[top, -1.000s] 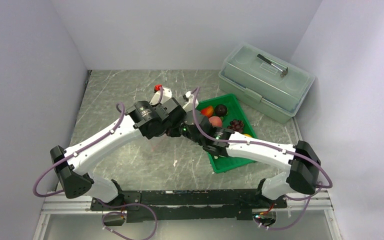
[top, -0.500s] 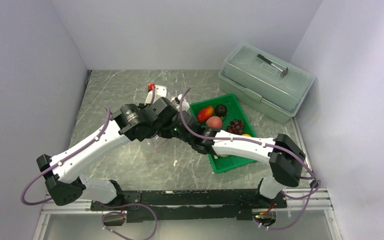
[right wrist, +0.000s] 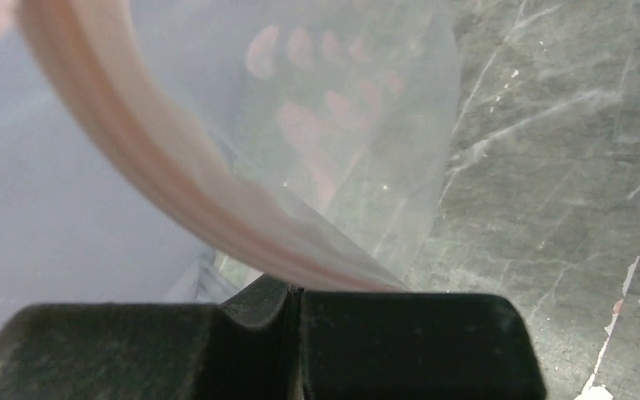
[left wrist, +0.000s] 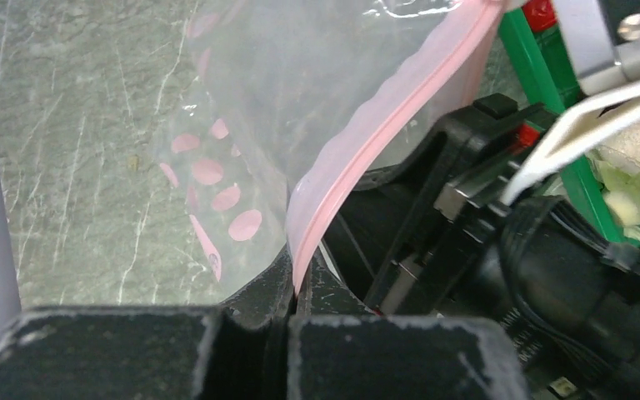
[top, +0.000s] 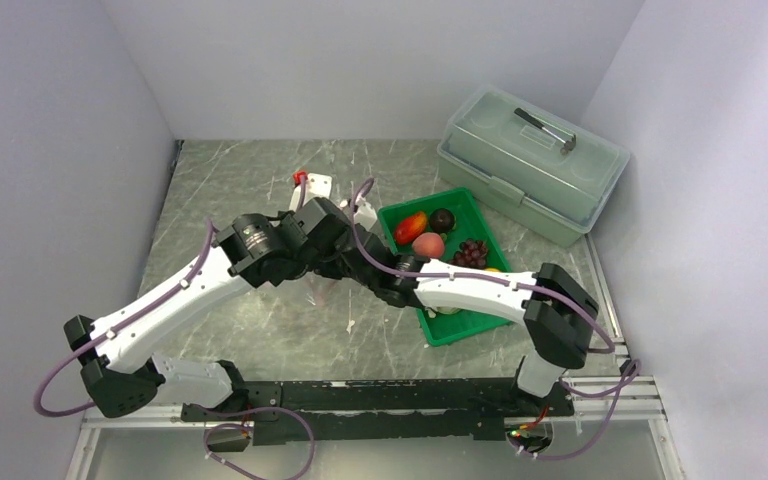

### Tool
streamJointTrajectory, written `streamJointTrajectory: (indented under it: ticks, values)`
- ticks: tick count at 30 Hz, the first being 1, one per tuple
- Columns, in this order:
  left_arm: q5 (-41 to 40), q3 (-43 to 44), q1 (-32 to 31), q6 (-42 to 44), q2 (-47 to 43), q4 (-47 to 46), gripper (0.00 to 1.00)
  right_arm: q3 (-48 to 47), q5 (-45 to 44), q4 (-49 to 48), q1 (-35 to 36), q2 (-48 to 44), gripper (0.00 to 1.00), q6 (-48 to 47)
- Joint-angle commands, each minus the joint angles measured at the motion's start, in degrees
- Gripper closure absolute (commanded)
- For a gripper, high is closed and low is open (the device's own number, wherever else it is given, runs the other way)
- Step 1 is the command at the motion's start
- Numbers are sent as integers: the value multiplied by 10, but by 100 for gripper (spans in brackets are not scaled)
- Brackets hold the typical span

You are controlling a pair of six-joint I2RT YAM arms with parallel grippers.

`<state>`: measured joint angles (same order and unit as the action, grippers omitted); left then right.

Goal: Place the food in the zip-top bag and seal the zipper
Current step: Open the zipper of the food storage bag.

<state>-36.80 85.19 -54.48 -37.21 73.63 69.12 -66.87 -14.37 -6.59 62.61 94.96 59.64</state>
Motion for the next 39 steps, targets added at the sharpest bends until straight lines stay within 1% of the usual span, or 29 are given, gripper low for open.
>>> streamJointTrajectory:
  ticks: [1, 2, 5, 6, 8, 9, 10, 11, 13, 21, 27, 29, 32, 37, 39]
  values:
    - [16, -10, -2, -5, -18, -29, 100, -34, -41, 42, -2, 17, 100, 12]
    - [17, -13, -2, -4, -23, -33, 100, -32, -43, 44, -2, 19, 100, 14]
    - [16, -14, -2, -1, -28, -36, 100, -22, -40, 37, -3, 23, 80, 17]
    - [16, -12, -2, -1, -28, -36, 100, -19, -37, 33, -3, 25, 68, 16]
    - [14, -10, -2, 2, -27, -35, 100, -14, -33, 27, -3, 26, 40, 14]
    - [14, -9, -2, 3, -27, -35, 100, -14, -31, 25, -3, 27, 28, 11]
    - [14, -9, -2, 3, -28, -35, 100, -13, -27, 21, -3, 27, 19, 6]
    - [12, -9, -2, 4, -28, -36, 100, -11, -22, 17, -3, 26, 12, 2]
    - [9, -11, -3, 5, -29, -35, 100, -3, -12, 4, -3, 22, 1, -3]
    - [-10, -6, -2, 11, -25, -26, 100, 12, 25, -32, -4, 8, 0, -9]
    - [-11, -7, -2, 11, -36, -28, 100, 69, 34, -132, -4, -23, 0, 7]
    - [-13, -8, -2, 9, -33, -23, 100, 72, 33, -144, -4, -34, 0, 3]
    - [-20, -9, -2, 6, -25, -16, 100, 58, 34, -124, -4, -45, 0, -6]
    - [-32, -11, -2, 2, -13, -9, 100, 24, 14, -53, -3, -63, 0, -26]
    - [-35, -13, -2, 1, -8, -7, 100, 21, 12, -42, -2, -75, 3, -38]
